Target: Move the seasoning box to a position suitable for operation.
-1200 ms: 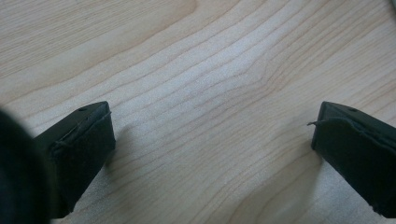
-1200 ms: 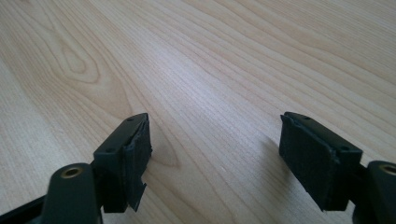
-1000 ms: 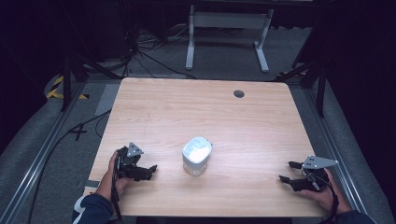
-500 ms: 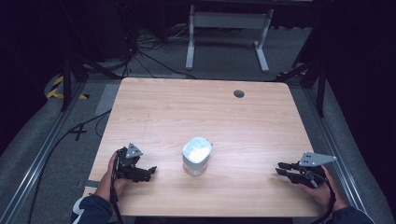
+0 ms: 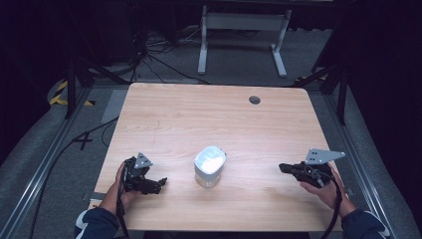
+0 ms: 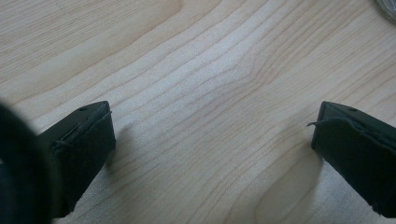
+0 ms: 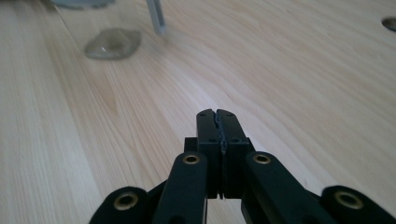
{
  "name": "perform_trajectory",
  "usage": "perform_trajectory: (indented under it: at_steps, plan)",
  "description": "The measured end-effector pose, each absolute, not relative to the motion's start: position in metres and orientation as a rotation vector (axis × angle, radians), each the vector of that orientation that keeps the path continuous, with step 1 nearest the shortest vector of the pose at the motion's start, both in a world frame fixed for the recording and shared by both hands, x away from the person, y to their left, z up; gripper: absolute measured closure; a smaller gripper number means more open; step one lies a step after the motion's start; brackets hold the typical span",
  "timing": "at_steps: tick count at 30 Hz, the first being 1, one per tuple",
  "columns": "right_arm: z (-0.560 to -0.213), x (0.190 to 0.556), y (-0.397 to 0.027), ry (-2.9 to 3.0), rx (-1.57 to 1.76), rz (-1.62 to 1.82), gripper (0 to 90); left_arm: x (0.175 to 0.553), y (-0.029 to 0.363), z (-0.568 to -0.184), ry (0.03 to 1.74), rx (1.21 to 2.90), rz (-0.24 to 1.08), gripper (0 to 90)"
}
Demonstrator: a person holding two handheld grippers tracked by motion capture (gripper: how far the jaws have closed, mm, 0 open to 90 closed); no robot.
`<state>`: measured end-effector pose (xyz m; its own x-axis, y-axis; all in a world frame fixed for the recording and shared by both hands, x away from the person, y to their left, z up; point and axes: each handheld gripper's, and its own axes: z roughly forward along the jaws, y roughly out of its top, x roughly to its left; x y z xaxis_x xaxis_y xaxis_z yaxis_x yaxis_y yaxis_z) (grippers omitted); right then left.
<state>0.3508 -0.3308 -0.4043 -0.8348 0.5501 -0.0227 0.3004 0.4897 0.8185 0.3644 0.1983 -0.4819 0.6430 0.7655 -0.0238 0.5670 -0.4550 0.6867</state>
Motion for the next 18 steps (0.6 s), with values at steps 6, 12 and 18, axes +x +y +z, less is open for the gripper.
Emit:
perform_trajectory:
  at_steps: [6,12,18]
  plan:
    - [-0.378,0.369,-0.280,2.455,0.592,1.293,89.9,0.365,0.197,-0.481,0.998,2.211,0.381,0.0]
    - [-0.360,0.382,-0.239,2.438,0.480,1.391,90.0,0.368,0.195,-0.482,1.013,2.195,0.373,0.0]
    - [-0.358,0.385,-0.211,2.462,0.421,1.443,90.0,0.369,0.192,-0.482,0.997,2.200,0.370,0.0]
